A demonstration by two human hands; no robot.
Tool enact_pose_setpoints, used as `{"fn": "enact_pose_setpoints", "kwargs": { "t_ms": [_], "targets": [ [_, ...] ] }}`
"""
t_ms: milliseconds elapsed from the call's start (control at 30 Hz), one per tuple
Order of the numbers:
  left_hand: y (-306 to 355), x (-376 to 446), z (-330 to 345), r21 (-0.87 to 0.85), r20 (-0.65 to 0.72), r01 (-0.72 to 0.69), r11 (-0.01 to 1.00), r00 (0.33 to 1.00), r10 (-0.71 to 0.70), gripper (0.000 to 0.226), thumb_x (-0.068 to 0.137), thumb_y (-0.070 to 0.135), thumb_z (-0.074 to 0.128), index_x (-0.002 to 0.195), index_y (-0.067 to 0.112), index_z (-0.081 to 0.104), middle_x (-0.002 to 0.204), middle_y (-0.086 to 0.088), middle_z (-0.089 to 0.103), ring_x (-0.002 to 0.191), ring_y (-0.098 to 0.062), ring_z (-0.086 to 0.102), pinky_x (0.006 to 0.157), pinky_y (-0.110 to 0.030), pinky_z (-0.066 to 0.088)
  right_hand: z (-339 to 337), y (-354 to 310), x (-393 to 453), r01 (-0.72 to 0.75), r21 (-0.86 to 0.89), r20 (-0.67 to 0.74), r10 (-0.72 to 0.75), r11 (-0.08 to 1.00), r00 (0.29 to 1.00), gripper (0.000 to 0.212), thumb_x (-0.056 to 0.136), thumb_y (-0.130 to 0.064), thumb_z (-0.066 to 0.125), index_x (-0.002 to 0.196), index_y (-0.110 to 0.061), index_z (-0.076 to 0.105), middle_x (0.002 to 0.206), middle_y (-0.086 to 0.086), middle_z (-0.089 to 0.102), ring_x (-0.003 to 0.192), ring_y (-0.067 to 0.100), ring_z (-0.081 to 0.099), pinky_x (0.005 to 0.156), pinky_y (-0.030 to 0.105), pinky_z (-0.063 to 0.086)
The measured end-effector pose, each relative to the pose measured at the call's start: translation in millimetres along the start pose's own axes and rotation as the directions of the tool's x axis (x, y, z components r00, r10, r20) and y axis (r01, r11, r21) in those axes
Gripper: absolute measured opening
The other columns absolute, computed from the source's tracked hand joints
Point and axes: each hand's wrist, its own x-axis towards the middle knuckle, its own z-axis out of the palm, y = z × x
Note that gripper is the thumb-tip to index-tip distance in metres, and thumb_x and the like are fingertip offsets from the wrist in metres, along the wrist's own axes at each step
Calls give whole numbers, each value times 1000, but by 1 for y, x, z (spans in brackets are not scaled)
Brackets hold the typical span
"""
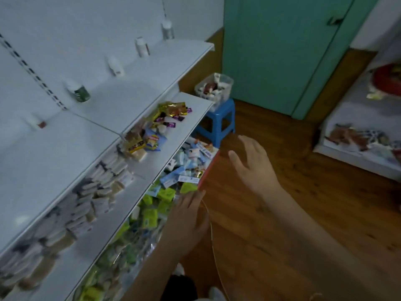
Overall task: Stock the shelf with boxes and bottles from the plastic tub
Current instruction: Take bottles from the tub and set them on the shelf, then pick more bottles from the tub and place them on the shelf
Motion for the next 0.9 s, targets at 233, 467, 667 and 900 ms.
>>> {"fn": "enact_pose_setpoints", "kwargs": {
  "t_ms": [233,467,667,900],
  "targets": [
    [-2,114,22,-10,146,-85,996,986,85,63,97,55,41,152,26,32,155,4,36,143,-17,31,114,-41,35,-17,64,80,-53,-121,23,56,991,998,66,100,-55,40,153,-16,31,156,5,35,145,23,27,118,36,23],
    [-9,270,17,-58,144,-134,989,980,141,74,91,64,28,150,20,36,150,-3,41,140,-21,36,112,-46,37,-39,88,210,-37,-240,92,61,970,994,71,98,-60,36,155,-17,27,159,4,31,148,24,23,121,43,23],
    [-7,383,-1,-116,162,-155,981,972,173,72,92,63,33,148,20,39,148,-3,44,138,-21,39,110,-44,39,-53,96,319,-58,-250,82,80,967,993,71,98,-62,36,155,-21,24,160,1,29,149,21,21,121,45,23],
    [-6,493,10,-132,210,-147,980,962,172,79,88,68,27,150,21,35,152,-3,39,138,-20,37,112,-42,37,-48,146,409,-115,-216,83,136,970,987,71,98,-61,37,155,-20,26,159,2,30,148,22,22,120,46,24]
  ]
}}
